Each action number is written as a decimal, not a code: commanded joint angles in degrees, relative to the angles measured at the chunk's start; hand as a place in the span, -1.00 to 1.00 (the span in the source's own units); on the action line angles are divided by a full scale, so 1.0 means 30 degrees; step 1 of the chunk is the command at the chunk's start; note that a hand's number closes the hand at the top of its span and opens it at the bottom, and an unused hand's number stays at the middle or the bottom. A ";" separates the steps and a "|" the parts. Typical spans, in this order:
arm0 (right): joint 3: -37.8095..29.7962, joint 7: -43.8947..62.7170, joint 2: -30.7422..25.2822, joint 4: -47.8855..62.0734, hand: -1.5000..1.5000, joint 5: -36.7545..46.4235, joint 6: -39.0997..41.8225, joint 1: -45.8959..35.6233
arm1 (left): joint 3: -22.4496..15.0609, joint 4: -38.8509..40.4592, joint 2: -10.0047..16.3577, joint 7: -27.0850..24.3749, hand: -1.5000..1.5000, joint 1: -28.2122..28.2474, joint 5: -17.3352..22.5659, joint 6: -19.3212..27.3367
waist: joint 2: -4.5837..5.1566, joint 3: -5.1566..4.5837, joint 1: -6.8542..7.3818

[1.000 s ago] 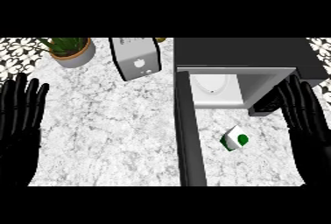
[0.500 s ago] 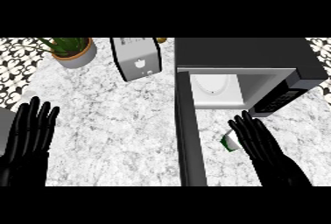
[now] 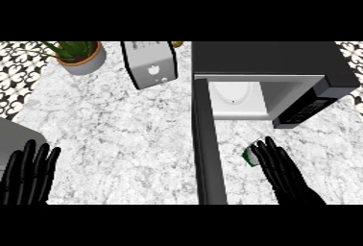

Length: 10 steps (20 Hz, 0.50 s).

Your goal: Pick up the milk, place it into the microwave and close the microwave

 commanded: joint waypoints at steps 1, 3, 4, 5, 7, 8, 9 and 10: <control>-0.0149 -0.1156 0.0586 0.0778 -1.00 0.1973 -0.1432 0.0156 | 0.0495 -0.1470 0.0720 -0.0436 -1.00 0.1785 0.0676 -0.0755 | -0.0005 -0.0002 0.0056; -0.0444 -0.1769 0.0185 0.0398 -1.00 0.2164 -0.1446 0.0797 | -0.0460 -0.0524 0.0040 -0.1209 -1.00 0.2138 0.0059 -0.0489 | 0.0002 0.0000 -0.0014; 0.0203 -0.1553 0.0852 0.0665 -1.00 0.3259 -0.2396 0.0651 | -0.1053 -0.1761 -0.0084 -0.0400 -1.00 0.2498 -0.0679 -0.0015 | -0.0003 0.0003 0.0016; -0.1367 -0.1306 0.0785 0.1455 -1.00 0.2082 -0.2271 -0.0596 | -0.0339 -0.0770 0.0105 -0.1222 -1.00 0.2170 -0.0037 -0.0397 | 0.0028 0.0000 0.0043; -0.0620 -0.2625 0.0905 0.2415 -1.00 0.3616 -0.2981 -0.0284 | -0.1518 -0.0472 -0.0123 -0.2761 -1.00 0.3698 -0.0897 -0.0422 | 0.0001 0.0001 0.0080; -0.0476 -0.2967 0.0967 0.3542 -1.00 0.3773 -0.3538 -0.0948 | -0.0236 -0.0866 0.0262 -0.2364 -1.00 0.3570 0.0511 -0.0814 | 0.0020 0.0000 0.0099; -0.1847 -0.2980 0.0714 0.3429 -1.00 0.2549 -0.2797 -0.1207 | -0.1115 -0.0423 -0.0069 -0.2012 -1.00 0.3085 -0.0358 -0.0469 | 0.0033 0.0005 0.0028; -0.2141 -0.3750 0.0720 0.3929 -1.00 0.2606 -0.2947 -0.1000 | 0.0352 0.0623 0.0575 -0.2749 -1.00 0.2543 0.0810 -0.1236 | 0.0039 0.0000 0.0005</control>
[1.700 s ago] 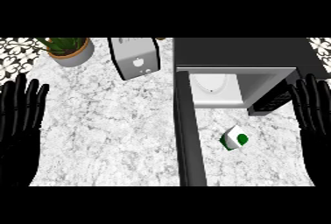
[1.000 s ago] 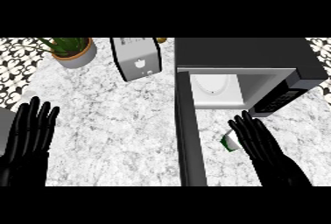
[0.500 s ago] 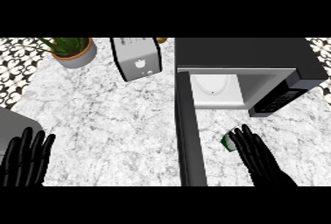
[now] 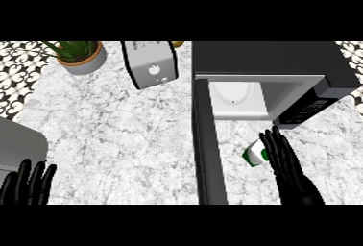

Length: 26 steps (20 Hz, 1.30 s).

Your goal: Pick up the milk, place it into the microwave and close the microwave

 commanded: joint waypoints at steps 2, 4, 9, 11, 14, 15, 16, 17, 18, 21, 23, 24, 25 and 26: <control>-0.1618 -0.1708 -0.0179 0.2586 -1.00 0.0138 -0.0460 -0.0770 | -0.0324 0.0486 -0.0017 -0.1430 -1.00 0.1133 -0.0264 -0.0195 | 0.0037 0.0002 0.0011; -0.0427 -0.1842 0.0324 0.3411 -1.00 0.0800 -0.1760 -0.1092 | 0.0826 -0.0097 0.0686 -0.0962 -1.00 0.1350 0.1059 -0.0772 | 0.0037 -0.0003 0.0038; -0.2668 -0.2734 0.0064 0.6285 -1.00 0.0335 -0.1149 -0.2756 | -0.1289 -0.1298 0.0320 -0.1260 -1.00 0.2850 -0.0366 -0.0550 | 0.0048 0.0008 0.0088; -0.2627 -0.3006 -0.0192 0.5476 -1.00 0.0472 -0.1228 -0.1737 | -0.0484 0.1163 0.0148 -0.2356 -1.00 0.1482 -0.0349 -0.0429 | 0.0043 0.0000 -0.0038; -0.4325 -0.4821 -0.0539 0.8902 -1.00 -0.0048 -0.1026 -0.3394 | -0.0518 0.0381 0.0248 -0.2394 -1.00 0.1909 -0.0013 -0.0498 | 0.0054 0.0006 0.0046; -0.4560 -0.3555 -0.1164 0.7222 -1.00 -0.0173 -0.0846 -0.3092 | -0.0796 -0.0234 0.0343 -0.2700 -1.00 0.3171 0.0044 -0.0606 | 0.0026 0.0000 0.0046; -0.4169 -0.5350 -0.0500 0.9243 -1.00 0.0399 -0.1249 -0.3081 | -0.0630 0.0705 0.0221 -0.2301 -1.00 0.1827 -0.0256 -0.0348 | 0.0051 0.0004 0.0004; -0.4885 -0.4669 -0.1238 0.8363 -1.00 -0.0096 -0.0859 -0.3138 | -0.0888 -0.0615 0.0444 -0.2035 -1.00 0.3021 0.0078 -0.0541 | 0.0034 0.0003 0.0024; -0.5328 -0.4566 -0.1573 0.9678 -1.00 -0.0056 -0.0695 -0.4141 | 0.0265 0.0331 0.0729 -0.2709 -1.00 0.2516 0.0565 -0.0784 | 0.0048 0.0001 0.0059; -0.5898 -0.5344 -0.1775 1.0322 -1.00 -0.0682 -0.0236 -0.3730 | -0.1695 0.0604 0.0130 -0.3685 -1.00 0.3628 -0.0909 -0.0472 | 0.0031 0.0004 0.0048; -0.5801 -0.7097 -0.2391 1.0753 -1.00 -0.0374 0.0471 -0.2270 | -0.0054 0.1456 0.0421 -0.3450 -1.00 0.2319 0.0173 -0.0544 | 0.0043 0.0000 -0.0061; -0.7102 -0.7239 -0.2831 1.3942 -1.00 -0.0614 0.0373 -0.5266 | -0.0376 -0.0118 0.0606 -0.2974 -1.00 0.3017 0.0303 -0.0661 | 0.0074 0.0014 0.0141; -0.6155 -0.7322 -0.2349 1.2966 -1.00 -0.0161 0.0346 -0.4140 | -0.1231 -0.1483 0.0748 -0.2874 -1.00 0.4725 0.0087 -0.0783 | 0.0032 0.0009 0.0112; -0.6389 -0.8069 -0.2541 1.4686 -1.00 -0.0026 0.0550 -0.4824 | -0.0178 0.0440 0.0779 -0.2968 -1.00 0.2556 0.0446 -0.0844 | 0.0065 0.0008 0.0053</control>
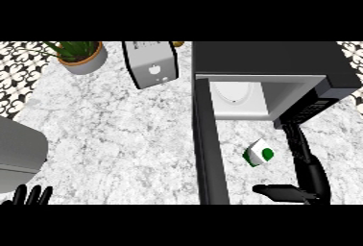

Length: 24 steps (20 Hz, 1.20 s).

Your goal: Pick up the milk, place it into the microwave and close the microwave

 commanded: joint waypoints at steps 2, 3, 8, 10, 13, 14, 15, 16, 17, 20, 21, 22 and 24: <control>-0.0159 -0.1050 0.0110 0.3482 -1.00 0.0757 -0.0190 -0.1688 | -0.0174 0.1006 -0.0288 -0.0315 -1.00 -0.0671 -0.0298 0.0263 | 0.0013 0.0001 0.0012; 0.0144 -0.0544 0.0111 0.1908 -1.00 0.0600 0.0094 -0.0825 | 0.1083 0.0644 0.0382 -0.1171 -1.00 0.0398 0.0950 -0.0428 | -0.0017 -0.0008 -0.0002; -0.0677 -0.1465 -0.0655 0.4937 -1.00 0.0648 0.0625 -0.2564 | -0.0278 -0.1263 0.0181 0.0692 -1.00 0.0453 0.0293 0.0150 | -0.0006 -0.0002 -0.0028; -0.1354 -0.2536 -0.1133 0.8168 -1.00 0.0958 0.0454 -0.4366 | 0.0931 -0.0080 0.0638 -0.1146 -1.00 0.1118 0.1146 -0.0627 | 0.0006 0.0000 0.0119; -0.1094 -0.4342 -0.0614 0.9081 -1.00 0.1558 -0.0248 -0.3815 | -0.0125 0.0254 -0.0106 -0.0412 -1.00 -0.0076 -0.0102 0.0256 | 0.0008 0.0003 0.0004; -0.1748 -0.4795 -0.1033 1.1252 -1.00 0.1358 0.0022 -0.5223 | 0.0827 -0.0200 0.0371 0.0147 -1.00 -0.0183 0.1204 -0.0197 | 0.0033 0.0009 0.0076; -0.1774 -0.3536 -0.1274 1.0271 -1.00 0.1075 0.0359 -0.5223 | 0.0628 0.0051 0.0142 0.0344 -1.00 -0.0851 0.0488 0.0229 | 0.0017 0.0002 -0.0002; -0.2002 -0.4799 -0.1303 1.0669 -1.00 0.0948 0.0373 -0.4458 | 0.0912 -0.0021 0.0389 0.0475 -1.00 -0.0360 0.1248 -0.0174 | 0.0013 0.0002 -0.0005; -0.2313 -0.5777 -0.1317 1.3426 -1.00 0.1304 0.0033 -0.5957 | 0.0590 0.0126 0.0338 -0.0955 -1.00 0.0987 0.1105 -0.0522 | 0.0036 0.0015 0.0214; -0.1889 -0.6049 -0.1112 1.4690 -1.00 0.1613 0.0595 -0.6636 | 0.1491 0.2028 0.0433 -0.1285 -1.00 -0.0562 0.1322 -0.0674 | 0.0044 0.0007 0.0121; -0.2107 -0.5688 -0.1476 1.5350 -1.00 0.1567 0.0829 -0.7581 | 0.0742 0.0886 0.0059 -0.0576 -1.00 -0.0299 0.0520 -0.0017 | 0.0043 0.0012 0.0128; -0.1996 -0.6890 -0.1301 1.5871 -1.00 0.1826 0.0535 -0.6561 | -0.0142 -0.1026 0.0123 0.0298 -1.00 0.0925 0.0098 0.0112 | 0.0039 0.0020 0.0149; -0.1652 -0.6925 -0.0412 1.6818 -1.00 0.2261 -0.0108 -0.7741 | 0.1285 -0.0598 0.0440 0.1664 -1.00 -0.0970 0.1389 0.0112 | 0.0081 0.0023 0.0109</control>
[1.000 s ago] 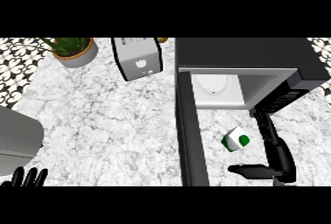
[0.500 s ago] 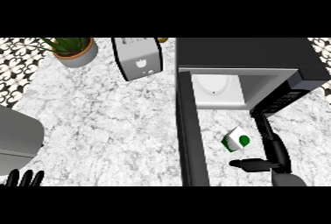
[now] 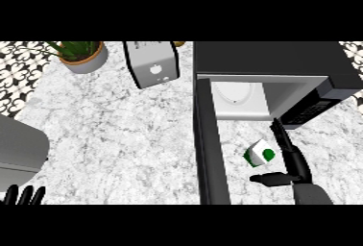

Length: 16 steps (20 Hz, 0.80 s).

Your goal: Pick up the milk, place it into the microwave and close the microwave

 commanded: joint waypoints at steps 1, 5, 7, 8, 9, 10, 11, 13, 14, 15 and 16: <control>-0.0235 -0.1230 -0.0051 0.2758 -1.00 0.0141 0.0557 -0.1424 | -0.0417 0.0351 -0.0243 -0.0631 -1.00 0.0203 -0.0729 0.0041 | 0.0002 0.0007 0.0052; -0.0271 -0.1692 0.0029 0.4594 -1.00 0.0271 0.1095 -0.2323 | -0.0801 0.0171 -0.0423 0.0523 -1.00 -0.0633 -0.0880 0.0400 | 0.0040 0.0016 0.0046; -0.0501 -0.2784 -0.0252 0.5415 -1.00 0.0223 0.1433 -0.2294 | -0.0826 -0.0026 -0.0273 -0.0848 -1.00 0.0937 -0.0771 -0.0100 | 0.0030 0.0021 0.0169; -0.0322 -0.2205 0.0050 0.4339 -1.00 0.0231 0.0758 -0.2049 | 0.0967 0.0646 -0.0002 0.0088 -1.00 -0.0854 0.0555 -0.0009 | -0.0001 -0.0001 -0.0051; -0.0720 -0.4155 -0.0528 0.5720 -1.00 0.0178 0.1300 -0.1609 | 0.0366 -0.0224 0.0201 0.0153 -1.00 0.0065 0.0731 -0.0476 | 0.0066 0.0029 0.0135; -0.0770 -0.3809 -0.0445 0.5753 -1.00 0.0181 0.0930 -0.2002 | -0.0352 0.0208 -0.0129 -0.0836 -1.00 0.0712 -0.0237 -0.0389 | 0.0034 0.0022 0.0145; -0.1201 -0.3483 -0.0946 0.5613 -1.00 -0.0321 0.1759 -0.2479 | -0.0547 0.0664 -0.0266 -0.1005 -1.00 0.0171 -0.0630 -0.0257 | 0.0050 0.0027 0.0137; -0.0929 -0.4082 0.0152 0.5948 -1.00 0.0022 0.0697 -0.2334 | 0.0420 0.0404 0.0102 -0.0751 -1.00 0.0557 0.0398 -0.0508 | 0.0064 0.0031 0.0196; -0.1043 -0.4055 0.0436 0.5965 -1.00 -0.0122 0.0867 -0.2740 | 0.0381 0.0658 0.0099 -0.0808 -1.00 0.0190 0.0417 -0.0597 | 0.0099 0.0042 0.0254; -0.1092 -0.4596 -0.0220 0.6189 -1.00 -0.0164 0.1889 -0.2316 | 0.0448 0.0651 0.0189 -0.0828 -1.00 0.0400 0.0432 -0.0681 | 0.0103 0.0046 0.0245; -0.1418 -0.4161 -0.0178 0.5851 -1.00 -0.0693 0.2522 -0.2354 | 0.0033 0.0277 -0.0120 -0.0992 -1.00 0.0875 0.0223 -0.0485 | 0.0055 0.0037 0.0194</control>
